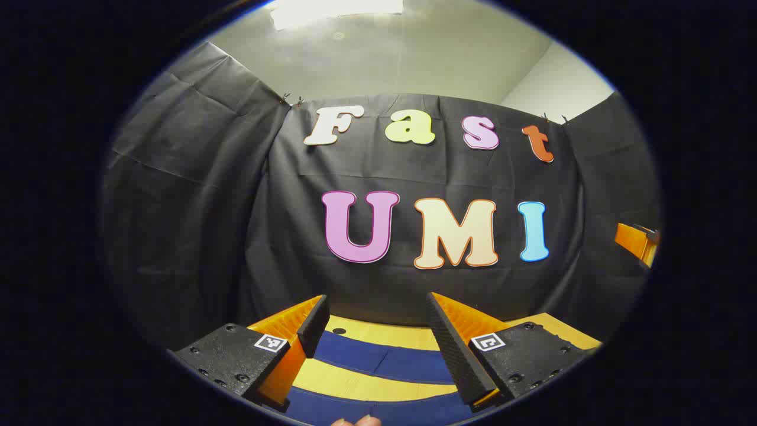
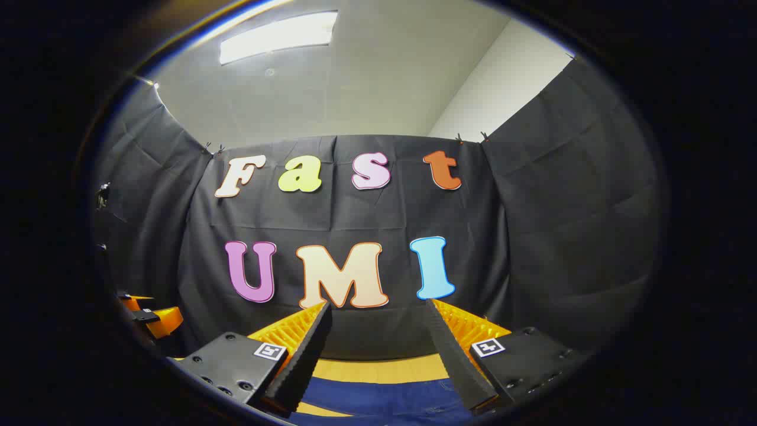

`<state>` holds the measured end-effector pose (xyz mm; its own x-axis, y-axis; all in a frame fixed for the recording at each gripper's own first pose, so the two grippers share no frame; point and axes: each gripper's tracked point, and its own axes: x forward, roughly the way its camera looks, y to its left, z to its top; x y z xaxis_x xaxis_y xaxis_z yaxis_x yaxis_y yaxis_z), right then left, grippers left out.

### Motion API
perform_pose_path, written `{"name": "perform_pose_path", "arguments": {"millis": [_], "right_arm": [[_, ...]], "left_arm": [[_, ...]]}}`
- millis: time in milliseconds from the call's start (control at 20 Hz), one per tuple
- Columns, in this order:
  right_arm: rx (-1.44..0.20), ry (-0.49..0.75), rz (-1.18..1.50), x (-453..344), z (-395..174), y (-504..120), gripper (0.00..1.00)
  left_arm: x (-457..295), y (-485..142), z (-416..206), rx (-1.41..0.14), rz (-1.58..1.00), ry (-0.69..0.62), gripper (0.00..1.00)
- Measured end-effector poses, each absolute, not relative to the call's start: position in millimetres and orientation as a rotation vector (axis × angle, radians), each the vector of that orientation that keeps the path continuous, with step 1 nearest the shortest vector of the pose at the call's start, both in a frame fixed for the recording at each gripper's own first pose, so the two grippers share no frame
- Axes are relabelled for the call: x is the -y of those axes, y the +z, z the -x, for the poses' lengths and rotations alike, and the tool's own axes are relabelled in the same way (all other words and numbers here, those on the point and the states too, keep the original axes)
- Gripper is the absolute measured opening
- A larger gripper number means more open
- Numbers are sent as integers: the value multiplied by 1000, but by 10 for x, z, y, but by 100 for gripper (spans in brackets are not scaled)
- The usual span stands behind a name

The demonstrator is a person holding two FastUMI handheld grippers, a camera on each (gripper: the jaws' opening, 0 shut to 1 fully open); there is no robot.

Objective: Grasp the waist and the cuffs of the jeans and fold them to make the two legs overlap; first hold the waist and fold one-third of the jeans toward the cuffs, then hold the cuffs and fold the remaining one-third in the same direction to finish folding.

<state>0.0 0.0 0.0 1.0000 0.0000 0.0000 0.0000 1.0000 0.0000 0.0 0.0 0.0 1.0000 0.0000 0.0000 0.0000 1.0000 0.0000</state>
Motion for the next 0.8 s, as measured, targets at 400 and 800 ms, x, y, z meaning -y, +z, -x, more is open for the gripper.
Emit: {"name": "perform_pose_path", "arguments": {"millis": [400,800], "right_arm": [[-33,30,-5,257,106,-80,98],[-114,142,-3,598,312,-426,98]], "left_arm": [[38,-231,204,-56,-66,15,97],[-447,-936,494,-233,-379,0,93]]}}
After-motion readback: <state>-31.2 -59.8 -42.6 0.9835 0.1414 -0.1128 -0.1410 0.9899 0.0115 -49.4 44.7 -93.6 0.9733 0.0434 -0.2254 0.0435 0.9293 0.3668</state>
